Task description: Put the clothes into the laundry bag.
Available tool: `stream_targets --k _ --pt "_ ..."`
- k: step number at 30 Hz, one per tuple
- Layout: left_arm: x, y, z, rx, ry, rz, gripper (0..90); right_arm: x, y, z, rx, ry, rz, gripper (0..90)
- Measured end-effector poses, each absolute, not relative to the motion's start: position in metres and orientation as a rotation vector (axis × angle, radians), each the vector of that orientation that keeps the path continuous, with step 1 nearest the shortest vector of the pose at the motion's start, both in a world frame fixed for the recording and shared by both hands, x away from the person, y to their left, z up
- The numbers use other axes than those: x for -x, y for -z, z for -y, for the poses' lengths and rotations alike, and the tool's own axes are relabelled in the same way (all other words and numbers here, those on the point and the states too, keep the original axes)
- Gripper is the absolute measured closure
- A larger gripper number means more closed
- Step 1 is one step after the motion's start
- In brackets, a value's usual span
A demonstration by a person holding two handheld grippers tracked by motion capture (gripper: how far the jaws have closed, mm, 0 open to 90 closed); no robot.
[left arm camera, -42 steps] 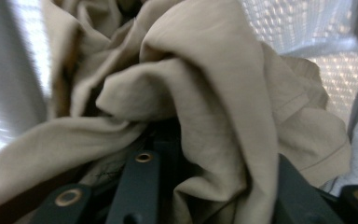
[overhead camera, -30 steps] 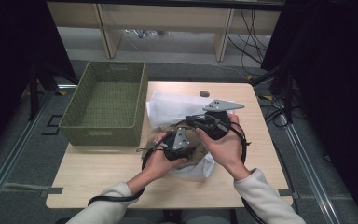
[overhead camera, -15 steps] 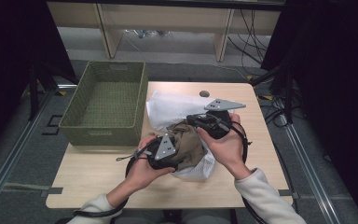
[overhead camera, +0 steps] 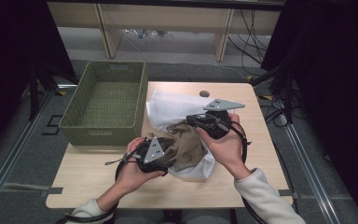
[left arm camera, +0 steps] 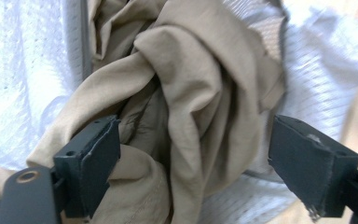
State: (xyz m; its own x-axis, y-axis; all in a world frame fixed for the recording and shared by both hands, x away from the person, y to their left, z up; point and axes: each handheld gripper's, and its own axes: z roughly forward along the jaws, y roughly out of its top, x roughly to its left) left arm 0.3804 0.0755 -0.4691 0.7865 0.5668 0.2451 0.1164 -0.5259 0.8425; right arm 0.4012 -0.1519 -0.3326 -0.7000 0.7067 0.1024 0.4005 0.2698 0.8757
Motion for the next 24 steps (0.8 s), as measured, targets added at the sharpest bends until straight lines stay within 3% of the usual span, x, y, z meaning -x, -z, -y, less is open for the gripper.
stream_targets --k 10,19,22,24 --pt "-0.378 0.453 -0.086 -1.963 -0.722 -0.54 15.4 -0.401 0.332 0.153 -1.009 -1.381 -2.238 89.7" --pt "-0.402 0.483 -0.087 -2.145 -0.639 -0.572 11.0 -0.402 0.333 0.152 -1.003 -1.372 -2.238 89.7" --pt "-0.406 0.491 -0.082 -2.161 -0.601 -0.554 16.7 -0.402 0.334 0.151 -1.017 -1.378 -2.244 89.7" --pt "-0.407 0.494 -0.078 -2.148 -0.59 -0.552 25.9 -0.402 0.334 0.151 -1.02 -1.377 -2.246 89.7"
